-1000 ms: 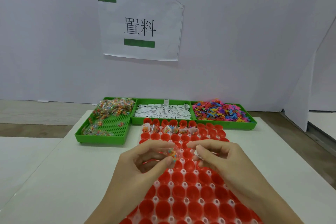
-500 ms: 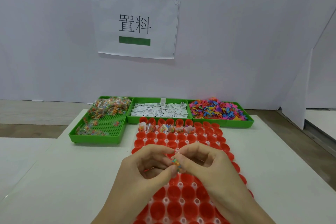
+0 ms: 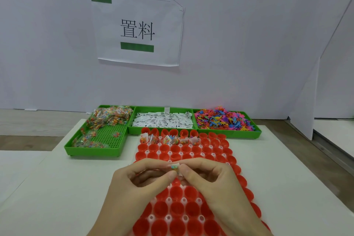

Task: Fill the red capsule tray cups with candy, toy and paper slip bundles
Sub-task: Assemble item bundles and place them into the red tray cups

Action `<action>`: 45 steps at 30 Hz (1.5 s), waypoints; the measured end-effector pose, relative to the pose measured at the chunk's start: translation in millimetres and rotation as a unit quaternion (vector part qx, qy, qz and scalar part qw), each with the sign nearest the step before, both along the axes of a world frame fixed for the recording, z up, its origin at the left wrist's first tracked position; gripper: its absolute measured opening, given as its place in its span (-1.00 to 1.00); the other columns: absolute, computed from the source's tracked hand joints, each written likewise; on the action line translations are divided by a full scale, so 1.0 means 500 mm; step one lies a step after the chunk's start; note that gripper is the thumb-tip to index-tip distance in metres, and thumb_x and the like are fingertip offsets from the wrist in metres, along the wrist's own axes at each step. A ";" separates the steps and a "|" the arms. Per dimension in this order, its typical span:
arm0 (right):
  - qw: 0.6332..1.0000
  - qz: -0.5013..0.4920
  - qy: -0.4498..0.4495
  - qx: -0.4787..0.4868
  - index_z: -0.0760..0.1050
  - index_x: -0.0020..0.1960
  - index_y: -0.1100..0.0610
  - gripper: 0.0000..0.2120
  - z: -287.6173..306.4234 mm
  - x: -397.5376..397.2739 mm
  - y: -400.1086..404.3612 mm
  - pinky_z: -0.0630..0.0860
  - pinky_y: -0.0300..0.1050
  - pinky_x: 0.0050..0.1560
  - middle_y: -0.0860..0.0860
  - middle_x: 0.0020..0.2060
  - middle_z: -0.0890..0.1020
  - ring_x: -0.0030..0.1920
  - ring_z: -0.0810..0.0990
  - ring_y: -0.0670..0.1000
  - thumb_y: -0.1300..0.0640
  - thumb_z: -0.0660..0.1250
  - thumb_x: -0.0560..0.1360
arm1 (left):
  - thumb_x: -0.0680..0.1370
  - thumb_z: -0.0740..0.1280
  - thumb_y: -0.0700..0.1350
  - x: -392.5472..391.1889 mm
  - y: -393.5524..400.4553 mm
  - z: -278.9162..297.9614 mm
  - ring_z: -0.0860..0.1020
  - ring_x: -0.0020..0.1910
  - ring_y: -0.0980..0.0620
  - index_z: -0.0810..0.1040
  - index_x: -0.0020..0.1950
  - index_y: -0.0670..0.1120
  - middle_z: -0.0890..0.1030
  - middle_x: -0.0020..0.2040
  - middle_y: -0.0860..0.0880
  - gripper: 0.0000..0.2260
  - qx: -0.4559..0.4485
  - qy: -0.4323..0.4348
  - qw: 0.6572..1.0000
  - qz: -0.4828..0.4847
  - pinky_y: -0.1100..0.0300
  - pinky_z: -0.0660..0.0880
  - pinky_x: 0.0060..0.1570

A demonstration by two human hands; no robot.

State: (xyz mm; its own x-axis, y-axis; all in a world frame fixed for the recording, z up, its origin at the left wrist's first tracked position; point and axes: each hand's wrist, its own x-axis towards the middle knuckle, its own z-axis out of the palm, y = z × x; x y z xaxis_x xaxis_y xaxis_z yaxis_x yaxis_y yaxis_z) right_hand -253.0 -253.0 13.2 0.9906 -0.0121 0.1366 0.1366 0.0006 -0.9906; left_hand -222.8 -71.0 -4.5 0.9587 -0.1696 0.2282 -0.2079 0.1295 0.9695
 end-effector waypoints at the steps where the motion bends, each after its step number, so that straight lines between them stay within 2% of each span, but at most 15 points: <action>1: 1.000 -0.007 -0.005 -0.001 0.76 -0.01 -0.01 -0.86 0.001 -0.001 0.000 0.63 -0.22 0.01 0.07 -0.14 0.76 -0.07 0.74 0.03 0.04 0.48 0.47 | 0.29 0.60 -0.13 0.002 0.001 0.001 0.74 -0.11 -0.05 0.76 -0.10 -0.08 0.75 -0.15 -0.14 -0.79 0.003 -0.002 1.000 -0.004 0.28 0.63 -0.11; 5: 1.000 -0.003 -0.010 -0.011 0.75 -0.01 0.04 -0.89 0.001 -0.002 0.000 0.64 -0.19 -0.04 0.11 -0.16 0.76 -0.11 0.74 0.05 0.12 0.46 0.52 | 0.33 0.58 -0.12 0.006 0.007 0.004 0.72 -0.13 -0.05 0.74 -0.12 -0.11 0.74 -0.07 -0.12 -0.84 0.018 -0.029 0.999 -0.006 0.24 0.64 -0.15; 7: 0.999 0.007 -0.015 -0.029 0.74 0.01 0.04 -0.89 0.001 -0.002 0.000 0.65 -0.18 -0.07 0.10 -0.14 0.75 -0.10 0.74 0.06 0.15 0.44 0.55 | 0.36 0.57 -0.10 0.007 0.010 0.004 0.71 -0.09 -0.05 0.73 -0.12 -0.08 0.73 -0.03 -0.11 -0.85 0.036 -0.043 0.998 -0.010 0.21 0.64 -0.09; 15: 0.978 -0.088 -0.044 -0.184 0.68 0.04 0.06 -0.80 0.038 0.096 -0.073 0.65 -0.20 -0.15 0.01 -0.17 0.75 -0.16 0.73 -0.02 0.30 0.34 0.60 | 0.37 0.55 -0.15 0.021 0.031 0.011 0.73 -0.16 -0.11 0.70 -0.13 -0.09 0.73 -0.18 -0.19 -0.89 0.007 -0.048 0.999 0.005 0.24 0.65 -0.08; 19: 0.924 -0.157 -0.044 -0.347 0.66 0.06 0.11 -0.83 0.047 0.241 -0.131 0.66 -0.19 -0.16 -0.02 -0.22 0.72 -0.23 0.71 -0.08 0.29 0.33 0.61 | 0.36 0.54 -0.23 0.029 0.036 0.014 0.72 -0.22 -0.12 0.71 -0.14 -0.13 0.72 -0.22 -0.21 -0.89 -0.012 -0.046 0.999 0.020 0.26 0.64 -0.15; 22: 0.865 -0.186 -0.087 -0.457 0.69 0.07 0.17 -0.81 0.025 0.339 -0.157 0.66 -0.05 0.01 0.03 -0.15 0.73 -0.18 0.70 0.00 0.32 0.31 0.61 | 0.36 0.54 -0.20 0.037 0.040 0.011 0.72 -0.21 -0.12 0.71 -0.14 -0.12 0.72 -0.21 -0.20 -0.89 -0.009 -0.044 0.999 0.025 0.26 0.64 -0.14; 24: 0.831 -0.183 -0.089 -0.518 0.69 0.12 0.20 -0.81 0.008 0.389 -0.170 0.61 -0.03 0.16 0.10 -0.05 0.74 -0.05 0.71 0.06 0.30 0.32 0.61 | 0.35 0.54 -0.17 0.042 0.044 0.008 0.72 -0.21 -0.10 0.72 -0.14 -0.09 0.73 -0.20 -0.19 -0.89 -0.005 -0.046 0.999 0.029 0.27 0.63 -0.15; 27: 0.807 -0.162 -0.066 -0.564 0.68 0.16 0.25 -0.81 -0.007 0.442 -0.189 0.57 0.02 0.24 0.16 0.06 0.73 0.10 0.68 0.11 0.27 0.40 0.57 | 0.36 0.55 -0.16 0.050 0.047 0.001 0.72 -0.22 -0.09 0.72 -0.14 -0.08 0.73 -0.20 -0.18 -0.89 0.000 -0.048 0.998 0.031 0.28 0.63 -0.16; 31: 0.789 -0.153 -0.037 -0.594 0.71 0.07 0.21 -0.85 -0.019 0.476 -0.203 0.61 0.01 0.13 0.14 -0.02 0.74 0.02 0.69 0.09 0.19 0.47 0.53 | 0.36 0.56 -0.15 0.057 0.050 -0.005 0.71 -0.24 -0.13 0.72 -0.13 -0.06 0.73 -0.20 -0.18 -0.88 -0.001 -0.049 0.998 0.034 0.23 0.64 -0.15; 34: 0.793 -0.173 -0.038 -0.583 0.72 -0.01 0.21 -0.90 -0.029 0.486 -0.207 0.62 0.06 0.10 0.14 -0.07 0.74 -0.04 0.69 0.08 0.19 0.46 0.54 | 0.33 0.56 -0.09 0.055 0.053 -0.004 0.71 -0.25 -0.11 0.72 -0.14 -0.04 0.73 -0.20 -0.17 -0.86 0.004 -0.051 0.998 0.035 0.26 0.63 -0.16; 36: 0.812 -0.194 -0.045 -0.549 0.73 -0.05 0.22 -0.89 -0.033 0.486 -0.211 0.61 0.02 0.08 0.12 -0.12 0.74 -0.10 0.67 0.05 0.18 0.46 0.55 | 0.32 0.56 -0.06 0.054 0.053 -0.001 0.71 -0.24 -0.08 0.72 -0.15 -0.03 0.73 -0.21 -0.16 -0.85 0.005 -0.053 0.998 0.037 0.27 0.63 -0.16; 39: 0.849 -0.230 -0.047 -0.473 0.72 -0.05 0.22 -0.88 -0.029 0.471 -0.219 0.59 -0.08 -0.01 0.08 -0.17 0.74 -0.17 0.65 0.01 0.17 0.45 0.55 | 0.30 0.56 -0.05 0.051 0.052 0.001 0.71 -0.22 -0.09 0.72 -0.15 -0.05 0.73 -0.22 -0.17 -0.83 0.005 -0.050 0.998 0.041 0.24 0.64 -0.13; 41: 0.884 -0.242 -0.036 -0.399 0.70 -0.04 0.22 -0.87 -0.020 0.446 -0.222 0.63 -0.14 -0.19 0.04 -0.23 0.74 -0.25 0.69 -0.03 0.17 0.44 0.56 | 0.31 0.56 -0.08 0.048 0.051 0.003 0.71 -0.22 -0.10 0.72 -0.16 -0.06 0.72 -0.23 -0.17 -0.84 0.005 -0.046 0.998 0.041 0.25 0.64 -0.14; 43: 0.923 -0.222 -0.027 -0.313 0.68 0.00 0.23 -0.90 -0.009 0.406 -0.217 0.56 -0.27 -0.37 0.03 -0.28 0.74 -0.29 0.71 -0.04 0.19 0.43 0.57 | 0.33 0.56 -0.11 0.045 0.051 0.005 0.71 -0.23 -0.11 0.72 -0.15 -0.06 0.72 -0.22 -0.17 -0.87 0.009 -0.043 0.998 0.040 0.24 0.64 -0.15; 45: 0.946 -0.193 -0.039 -0.258 0.70 -0.02 0.16 -0.95 0.005 0.351 -0.204 0.56 -0.30 -0.30 0.01 -0.29 0.73 -0.25 0.72 -0.04 0.20 0.46 0.55 | 0.36 0.56 -0.12 0.042 0.051 0.007 0.71 -0.22 -0.12 0.72 -0.15 -0.04 0.72 -0.22 -0.16 -0.89 0.018 -0.043 0.998 0.033 0.22 0.64 -0.14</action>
